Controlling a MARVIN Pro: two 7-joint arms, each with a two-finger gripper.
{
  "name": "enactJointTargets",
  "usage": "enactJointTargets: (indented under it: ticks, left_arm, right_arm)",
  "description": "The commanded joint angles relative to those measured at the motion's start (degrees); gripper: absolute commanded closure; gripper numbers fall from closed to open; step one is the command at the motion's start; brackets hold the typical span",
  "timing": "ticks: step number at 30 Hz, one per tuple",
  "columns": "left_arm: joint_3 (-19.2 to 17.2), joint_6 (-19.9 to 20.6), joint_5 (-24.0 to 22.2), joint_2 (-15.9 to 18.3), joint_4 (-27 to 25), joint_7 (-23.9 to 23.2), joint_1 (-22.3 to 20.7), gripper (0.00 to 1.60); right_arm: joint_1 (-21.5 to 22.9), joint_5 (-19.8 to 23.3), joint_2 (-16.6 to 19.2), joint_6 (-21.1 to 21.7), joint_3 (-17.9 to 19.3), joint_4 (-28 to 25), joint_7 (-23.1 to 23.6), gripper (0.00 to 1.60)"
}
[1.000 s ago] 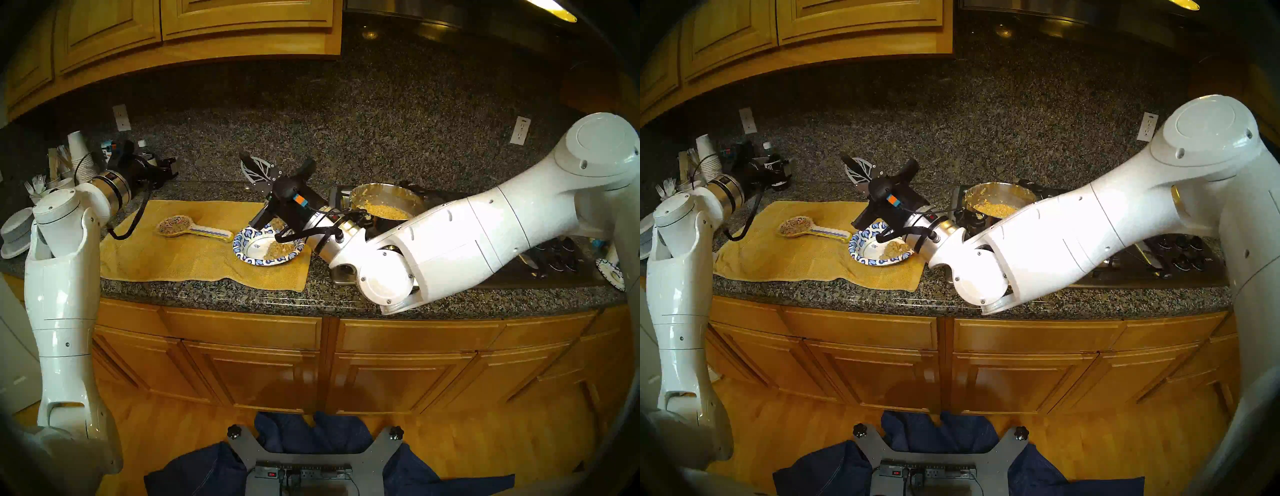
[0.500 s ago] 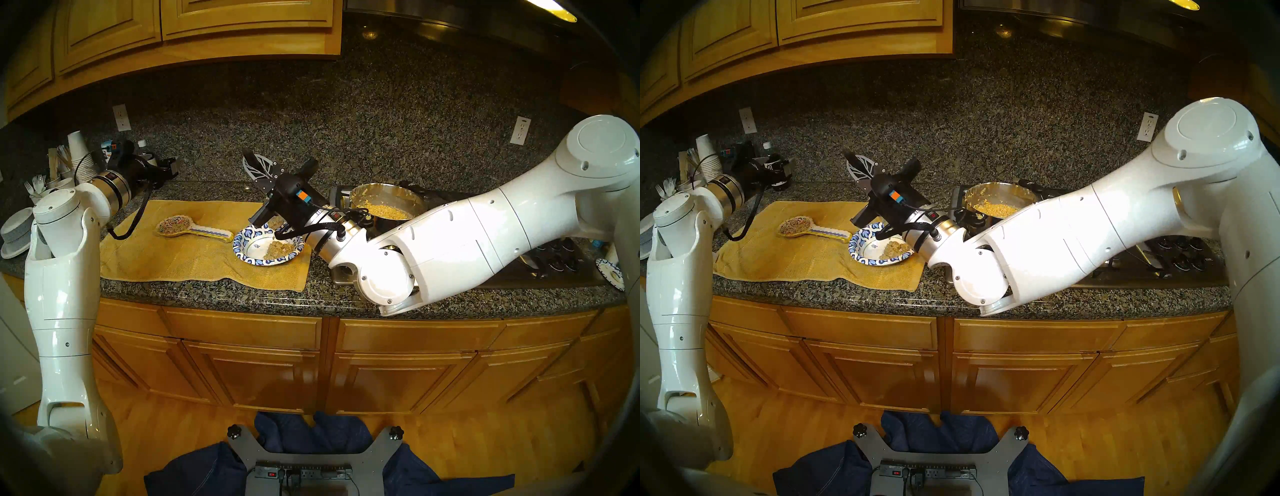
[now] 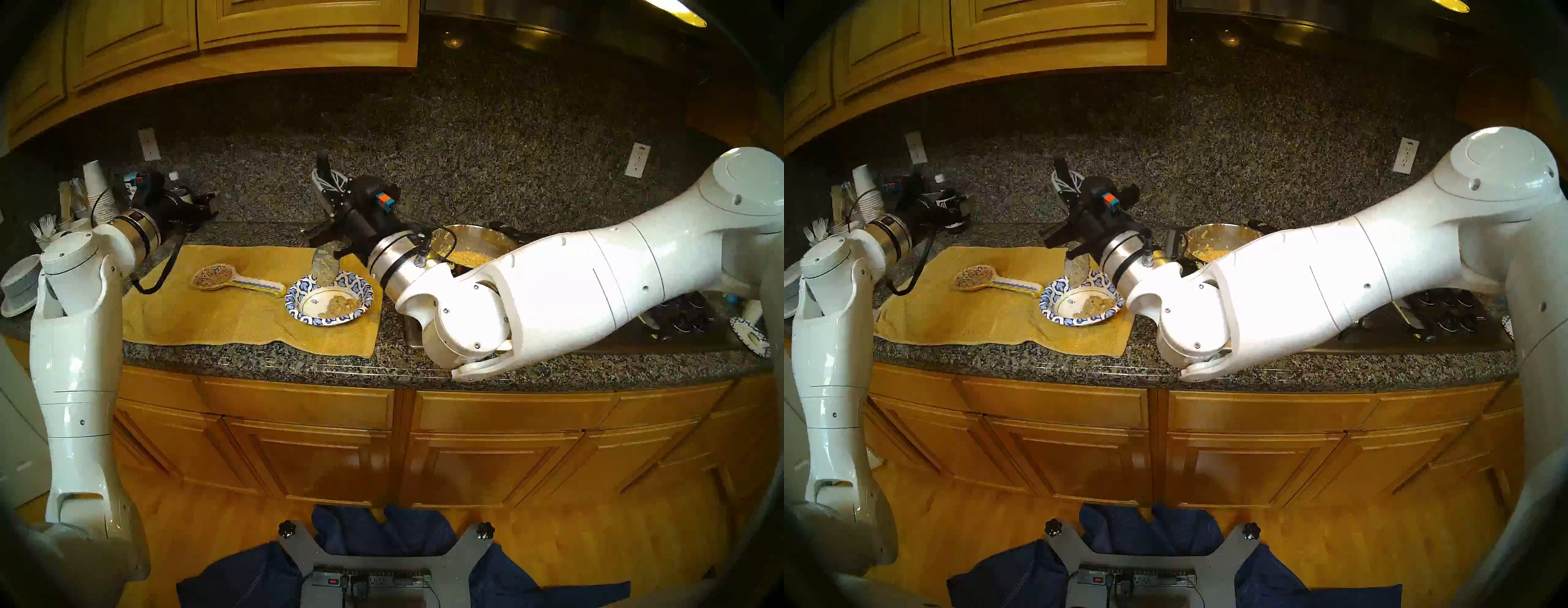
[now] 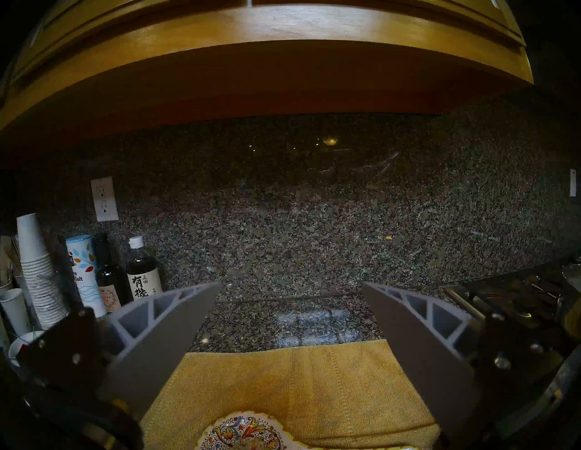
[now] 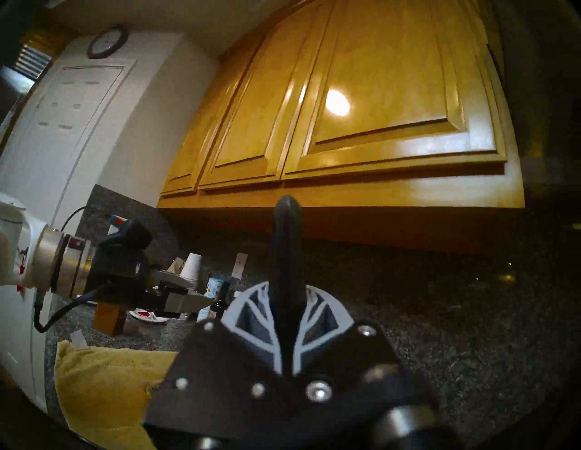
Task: Scoop oatmeal into bowl
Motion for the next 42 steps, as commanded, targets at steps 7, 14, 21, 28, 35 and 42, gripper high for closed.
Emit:
enactJointTargets:
  ticks: [7,14,21,28,35,42]
  left_arm:
    - [-0.23,-0.89,-0.22,0.49,-1.56,-0.07,-1.8,0.0]
    - [-0.22,-0.89,-0.25,0.51,-1.56,-0.04,-1.79,0.0]
    - [-0.2,-0.9,-0.28,0.53,-1.56,-0.02,-1.79,0.0]
    - [-0.19,-0.83,-0.31,0.56,-1.55,0.01,-1.75,0.0]
    - [-0.18,-0.78,-0.34,0.59,-1.54,0.04,-1.72,0.0]
    - [-0.17,-0.77,-0.37,0.61,-1.54,0.07,-1.7,0.0]
  right_arm:
    - [1.33,16.27,3.66,-2.9,6.36,-0.47,1.98,1.6]
    - [1.12,26.8,4.93,-3.26,9.63,-1.53,5.11,1.6]
    - [0.71,35.02,6.06,-2.82,12.35,-1.9,8.26,1.6]
    - [0.85,43.41,7.71,-2.77,16.31,-0.78,10.53,1.6]
    - [2.31,49.47,10.62,-2.14,19.74,0.46,12.52,1.6]
    - [3.83,53.45,15.43,-1.13,19.27,1.42,13.28,1.6]
